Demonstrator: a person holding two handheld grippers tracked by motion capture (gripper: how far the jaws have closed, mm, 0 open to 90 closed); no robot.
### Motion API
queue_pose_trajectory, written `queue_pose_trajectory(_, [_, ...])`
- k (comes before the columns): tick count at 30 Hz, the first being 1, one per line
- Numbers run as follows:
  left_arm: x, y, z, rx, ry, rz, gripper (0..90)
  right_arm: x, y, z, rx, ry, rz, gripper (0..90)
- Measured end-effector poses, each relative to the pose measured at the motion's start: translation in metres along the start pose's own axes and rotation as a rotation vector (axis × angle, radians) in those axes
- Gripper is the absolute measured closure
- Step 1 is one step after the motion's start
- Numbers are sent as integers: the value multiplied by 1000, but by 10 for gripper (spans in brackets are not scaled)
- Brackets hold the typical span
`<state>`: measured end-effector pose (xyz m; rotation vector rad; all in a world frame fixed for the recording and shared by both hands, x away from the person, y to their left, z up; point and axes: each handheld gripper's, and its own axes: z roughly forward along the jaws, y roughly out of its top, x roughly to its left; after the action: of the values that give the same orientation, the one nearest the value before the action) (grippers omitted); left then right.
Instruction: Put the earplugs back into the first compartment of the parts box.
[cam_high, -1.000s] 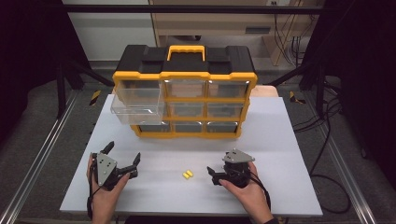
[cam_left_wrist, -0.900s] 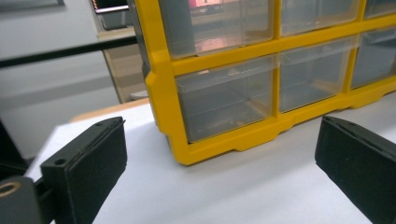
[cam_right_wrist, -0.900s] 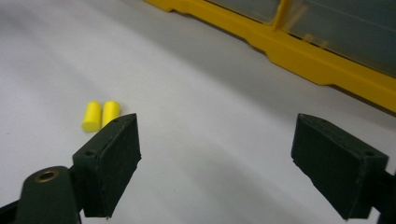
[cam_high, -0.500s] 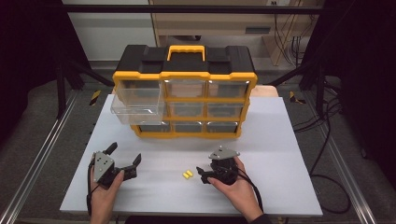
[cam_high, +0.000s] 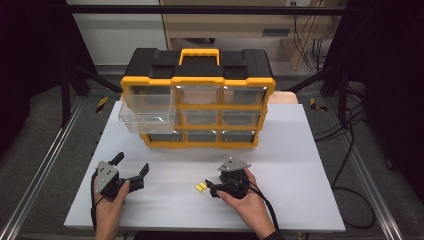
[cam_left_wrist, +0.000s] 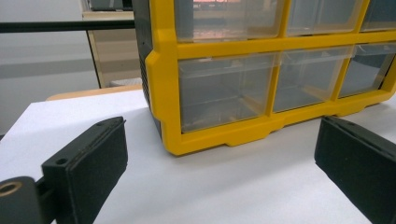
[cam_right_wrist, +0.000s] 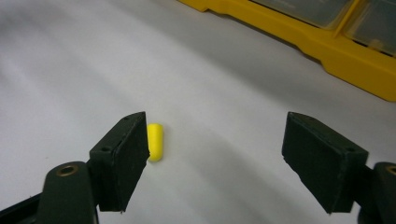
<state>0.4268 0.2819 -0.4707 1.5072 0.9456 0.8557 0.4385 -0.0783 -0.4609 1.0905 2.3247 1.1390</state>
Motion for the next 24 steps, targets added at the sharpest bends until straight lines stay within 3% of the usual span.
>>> queue_pose_trajectory(8, [2,-1,-1,-5,-1,-18,23,7,3,6,31,36,-7,339])
queue_pose_trajectory(19, [1,-1,0,4,-16,-26,23,17,2,19,67,101,-12,592])
queue_pose_trajectory(24, [1,-1,0,4,-19,-27,23,16,3,23,76,123,14,677])
